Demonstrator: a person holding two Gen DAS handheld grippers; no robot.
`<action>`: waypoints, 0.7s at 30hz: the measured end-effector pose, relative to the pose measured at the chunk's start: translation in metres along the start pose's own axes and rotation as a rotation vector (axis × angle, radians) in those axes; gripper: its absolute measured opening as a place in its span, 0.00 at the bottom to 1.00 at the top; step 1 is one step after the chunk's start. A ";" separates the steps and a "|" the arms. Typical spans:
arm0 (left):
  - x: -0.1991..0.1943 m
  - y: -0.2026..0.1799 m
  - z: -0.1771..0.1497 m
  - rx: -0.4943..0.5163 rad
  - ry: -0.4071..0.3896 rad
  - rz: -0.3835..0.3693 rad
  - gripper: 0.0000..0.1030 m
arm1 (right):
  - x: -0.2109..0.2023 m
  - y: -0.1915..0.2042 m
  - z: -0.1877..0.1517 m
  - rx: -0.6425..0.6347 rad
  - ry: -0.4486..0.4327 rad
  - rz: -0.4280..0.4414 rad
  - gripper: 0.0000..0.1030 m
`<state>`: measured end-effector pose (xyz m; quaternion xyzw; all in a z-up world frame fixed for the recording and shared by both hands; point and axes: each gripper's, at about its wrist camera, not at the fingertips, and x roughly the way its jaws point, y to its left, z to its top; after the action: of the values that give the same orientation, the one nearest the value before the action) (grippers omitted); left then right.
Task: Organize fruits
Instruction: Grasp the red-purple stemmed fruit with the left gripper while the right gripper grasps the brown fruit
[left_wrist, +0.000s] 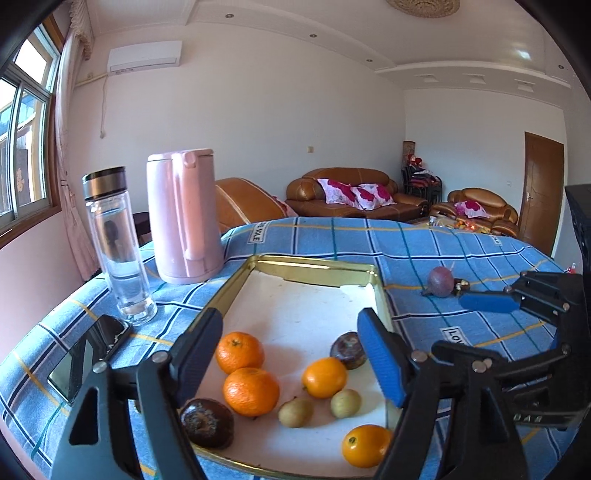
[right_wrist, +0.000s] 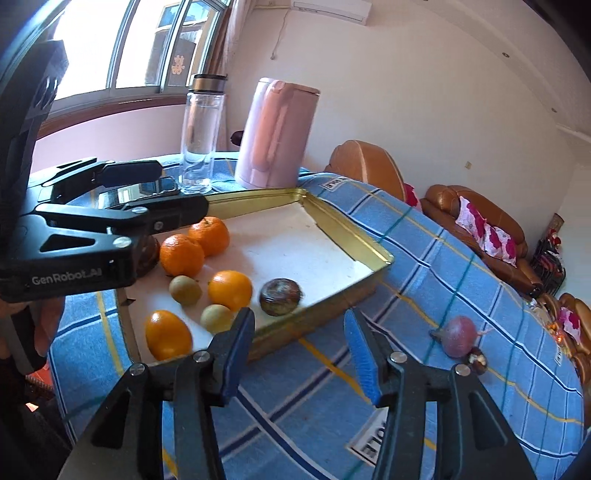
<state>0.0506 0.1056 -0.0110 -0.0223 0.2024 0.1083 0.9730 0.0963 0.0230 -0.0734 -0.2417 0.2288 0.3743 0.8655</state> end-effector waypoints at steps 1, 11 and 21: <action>0.000 -0.008 0.004 0.009 0.003 -0.022 0.75 | -0.005 -0.012 -0.001 0.017 0.008 -0.030 0.54; 0.028 -0.099 0.053 0.094 0.056 -0.158 0.84 | -0.034 -0.133 -0.019 0.277 0.043 -0.231 0.56; 0.129 -0.164 0.074 0.069 0.155 -0.093 0.84 | 0.015 -0.207 -0.044 0.536 0.113 -0.229 0.56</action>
<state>0.2305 -0.0219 0.0057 -0.0067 0.2796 0.0540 0.9586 0.2530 -0.1196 -0.0649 -0.0491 0.3384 0.1863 0.9211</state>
